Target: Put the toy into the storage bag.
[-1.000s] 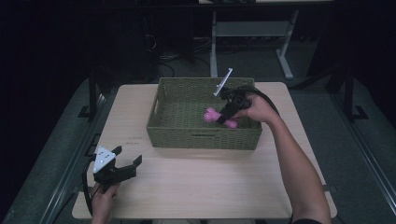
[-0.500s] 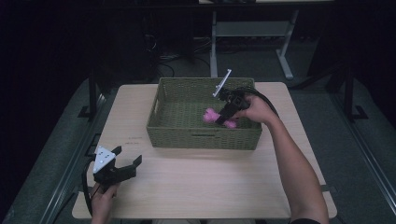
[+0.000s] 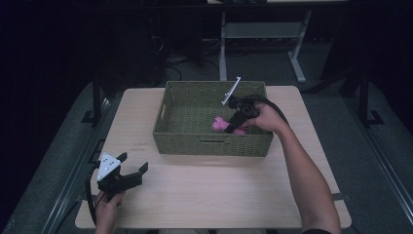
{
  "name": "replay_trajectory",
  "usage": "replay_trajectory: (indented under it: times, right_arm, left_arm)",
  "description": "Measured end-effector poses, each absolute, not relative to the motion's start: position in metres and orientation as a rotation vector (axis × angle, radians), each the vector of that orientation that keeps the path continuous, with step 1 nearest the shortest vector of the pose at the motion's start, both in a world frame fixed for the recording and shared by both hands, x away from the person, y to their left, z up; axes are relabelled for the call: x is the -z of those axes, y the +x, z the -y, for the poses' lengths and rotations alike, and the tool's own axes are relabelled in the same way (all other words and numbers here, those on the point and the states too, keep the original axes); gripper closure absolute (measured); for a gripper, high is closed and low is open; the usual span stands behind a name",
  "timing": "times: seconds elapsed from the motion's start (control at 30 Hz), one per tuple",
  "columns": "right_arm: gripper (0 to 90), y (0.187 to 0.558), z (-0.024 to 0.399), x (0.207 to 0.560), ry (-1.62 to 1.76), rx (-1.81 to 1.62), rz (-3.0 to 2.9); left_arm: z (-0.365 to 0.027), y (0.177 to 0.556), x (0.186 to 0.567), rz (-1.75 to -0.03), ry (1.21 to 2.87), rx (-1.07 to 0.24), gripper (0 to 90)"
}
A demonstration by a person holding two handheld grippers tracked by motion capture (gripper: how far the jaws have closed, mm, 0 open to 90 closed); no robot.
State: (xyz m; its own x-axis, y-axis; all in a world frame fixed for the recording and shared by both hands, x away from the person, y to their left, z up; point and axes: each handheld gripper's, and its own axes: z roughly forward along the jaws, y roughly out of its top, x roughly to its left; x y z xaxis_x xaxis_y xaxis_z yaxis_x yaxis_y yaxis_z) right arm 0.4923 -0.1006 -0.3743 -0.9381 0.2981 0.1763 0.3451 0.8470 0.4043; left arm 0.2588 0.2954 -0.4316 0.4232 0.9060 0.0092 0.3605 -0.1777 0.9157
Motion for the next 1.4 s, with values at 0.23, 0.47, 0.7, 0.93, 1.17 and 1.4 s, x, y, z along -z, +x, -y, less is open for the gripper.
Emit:
replay_trajectory:
  times: [0.23,0.47,0.7,0.93,1.17,1.4]
  right_arm:
    - [57.1,0.492,0.098,0.375,-0.51,0.662,2.911]
    - [53.6,0.493,0.096,0.377,-0.527,0.651,2.904]
    - [51.7,0.494,0.099,0.372,-0.554,0.693,2.899]
    - [48.2,0.492,0.101,0.368,-0.564,0.711,2.905]
    - [45.7,0.49,0.105,0.362,-0.584,0.736,2.912]
    - [41.3,0.488,0.108,0.357,-0.61,0.737,2.92]
  left_arm:
    - [-0.295,0.259,0.431,-1.102,1.743,-0.731,13.9]
    - [-0.296,0.259,0.431,-1.103,1.743,-0.731,13.8]
    - [-0.296,0.259,0.431,-1.101,1.744,-0.732,13.8]
    - [-0.295,0.259,0.431,-1.101,1.744,-0.731,13.8]
    - [-0.296,0.257,0.431,-1.103,1.74,-0.733,13.8]
    - [-0.295,0.258,0.431,-1.1,1.745,-0.732,13.9]
